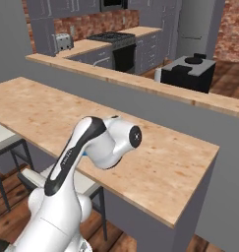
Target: Retrieve the shaker from the cabinet and place it next the steak on a plate on the dining table.
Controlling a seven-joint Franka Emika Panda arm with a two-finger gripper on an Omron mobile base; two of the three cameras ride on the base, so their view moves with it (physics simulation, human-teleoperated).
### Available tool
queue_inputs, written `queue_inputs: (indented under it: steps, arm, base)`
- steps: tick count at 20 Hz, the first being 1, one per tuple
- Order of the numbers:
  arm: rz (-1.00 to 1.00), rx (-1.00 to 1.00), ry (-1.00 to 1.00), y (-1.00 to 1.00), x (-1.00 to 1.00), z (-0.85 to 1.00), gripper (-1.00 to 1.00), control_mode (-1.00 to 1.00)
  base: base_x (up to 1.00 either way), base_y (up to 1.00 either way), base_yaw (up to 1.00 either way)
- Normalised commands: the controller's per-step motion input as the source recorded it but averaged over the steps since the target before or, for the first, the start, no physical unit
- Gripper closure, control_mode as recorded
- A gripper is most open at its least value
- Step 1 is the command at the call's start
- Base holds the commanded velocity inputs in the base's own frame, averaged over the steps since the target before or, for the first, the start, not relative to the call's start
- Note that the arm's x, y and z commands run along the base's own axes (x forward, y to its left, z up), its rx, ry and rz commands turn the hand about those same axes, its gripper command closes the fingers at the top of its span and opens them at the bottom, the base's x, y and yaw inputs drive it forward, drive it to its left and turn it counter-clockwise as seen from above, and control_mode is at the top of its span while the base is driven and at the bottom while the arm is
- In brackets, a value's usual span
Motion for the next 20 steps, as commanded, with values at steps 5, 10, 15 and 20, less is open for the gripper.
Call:
queue_inputs:
  steps: [5, 10, 15, 20]
  arm:
    - [0.11, 0.0, 0.0, -0.06, 0.23, -0.04, 1.0, -1.0]
    - [0.09, 0.0, 0.01, -0.11, 0.17, -0.08, 1.0, -1.0]
    - [0.08, 0.0, 0.0, -0.05, 0.13, -0.24, 1.0, -1.0]
    - [0.03, 0.0, 0.0, -0.01, 0.09, -0.32, 1.0, -1.0]
  base:
    - [0.0, 0.0, 0.0]
    - [0.0, 0.0, 0.0]
    - [0.0, 0.0, 0.0]
    - [0.0, 0.0, 0.0]
